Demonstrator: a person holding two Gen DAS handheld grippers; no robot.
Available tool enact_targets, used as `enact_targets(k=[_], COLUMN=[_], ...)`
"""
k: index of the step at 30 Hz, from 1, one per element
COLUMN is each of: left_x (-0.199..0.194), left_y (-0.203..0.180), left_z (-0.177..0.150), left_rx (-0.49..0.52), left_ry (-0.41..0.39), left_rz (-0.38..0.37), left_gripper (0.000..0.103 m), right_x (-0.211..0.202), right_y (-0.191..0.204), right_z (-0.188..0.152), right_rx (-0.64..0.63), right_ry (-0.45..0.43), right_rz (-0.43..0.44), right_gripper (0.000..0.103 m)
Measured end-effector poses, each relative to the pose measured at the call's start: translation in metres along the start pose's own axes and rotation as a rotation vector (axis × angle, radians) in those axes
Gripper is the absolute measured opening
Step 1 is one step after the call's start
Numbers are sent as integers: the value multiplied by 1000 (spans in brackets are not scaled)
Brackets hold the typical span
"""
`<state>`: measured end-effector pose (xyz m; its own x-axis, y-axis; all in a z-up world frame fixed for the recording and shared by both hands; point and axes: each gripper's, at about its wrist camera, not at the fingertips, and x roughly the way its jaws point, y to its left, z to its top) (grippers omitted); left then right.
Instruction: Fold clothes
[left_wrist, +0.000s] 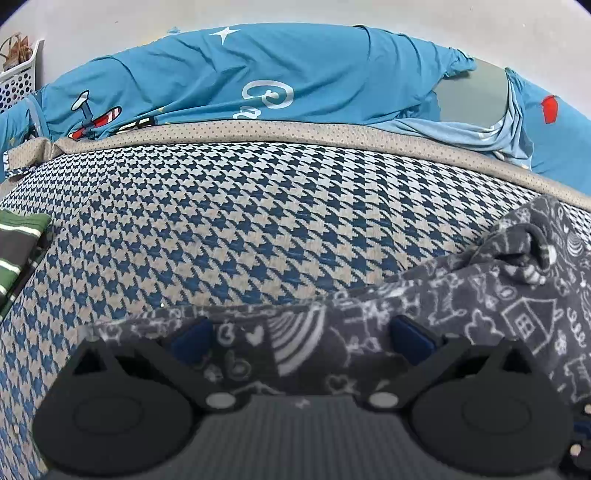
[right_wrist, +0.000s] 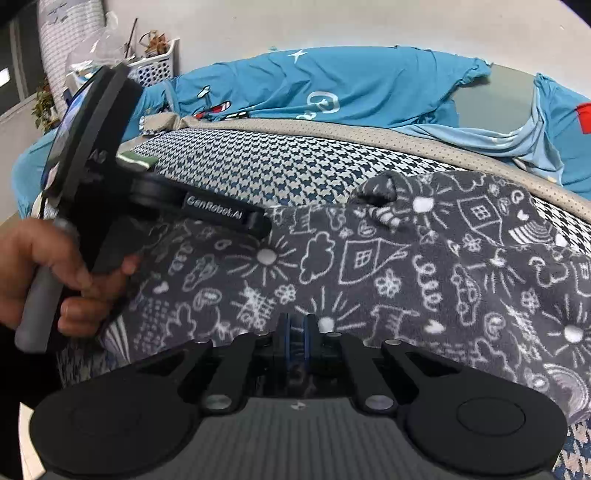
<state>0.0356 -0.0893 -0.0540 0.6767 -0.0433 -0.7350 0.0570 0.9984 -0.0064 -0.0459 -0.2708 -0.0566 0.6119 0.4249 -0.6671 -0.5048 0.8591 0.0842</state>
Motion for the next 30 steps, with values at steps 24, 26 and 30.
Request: enact_targets(k=[24,26,30], left_x=[1,0,-4], left_y=[1,1,2], left_z=[-8,-8,-9], left_rx=[47,51,50], left_ry=[-14,-16,-21], left_rz=[-14,-14,-16], left_gripper=[103,103,103], right_x=[-19,-20,-26], right_y=[16,15,16], right_z=[-13,-12,-9], right_rx=[-94,-91,-75], right_ry=[23,27,19], right_rz=[-37,-41,-51], right_gripper=[11,11,11])
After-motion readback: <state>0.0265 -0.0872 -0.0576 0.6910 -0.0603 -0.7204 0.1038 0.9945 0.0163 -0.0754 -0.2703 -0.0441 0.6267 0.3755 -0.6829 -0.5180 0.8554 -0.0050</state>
